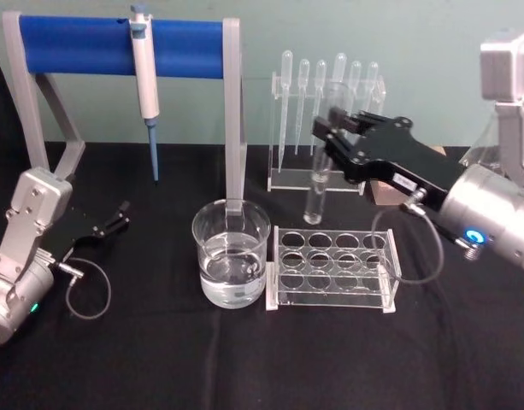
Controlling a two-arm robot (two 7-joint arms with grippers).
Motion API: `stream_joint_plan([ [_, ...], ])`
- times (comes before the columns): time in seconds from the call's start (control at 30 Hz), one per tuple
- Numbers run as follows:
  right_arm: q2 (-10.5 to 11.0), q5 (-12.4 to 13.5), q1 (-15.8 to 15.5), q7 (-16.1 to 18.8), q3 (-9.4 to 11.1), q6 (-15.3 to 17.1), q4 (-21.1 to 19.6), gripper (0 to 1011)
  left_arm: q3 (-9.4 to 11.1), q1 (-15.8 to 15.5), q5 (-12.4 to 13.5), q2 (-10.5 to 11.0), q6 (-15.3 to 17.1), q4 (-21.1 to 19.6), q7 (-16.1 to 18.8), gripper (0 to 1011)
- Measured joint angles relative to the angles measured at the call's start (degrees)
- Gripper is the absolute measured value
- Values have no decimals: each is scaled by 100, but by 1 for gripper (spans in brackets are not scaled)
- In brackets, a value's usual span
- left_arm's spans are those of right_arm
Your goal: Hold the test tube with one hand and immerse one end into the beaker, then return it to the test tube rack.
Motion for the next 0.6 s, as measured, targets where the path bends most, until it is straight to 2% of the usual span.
stream_joint_plan([
  [0.17, -179, -8, 429, 130, -348, 27, 167, 224, 0, 0, 0, 0, 0, 0, 0, 1000],
  [0.33, -375, -30, 705, 234, -643, -12, 423, 224, 0, 0, 0, 0, 0, 0, 0, 1000],
  [0.6, -672, -113, 917, 482, -1012, -500, 1105, 224, 0, 0, 0, 0, 0, 0, 0, 1000],
])
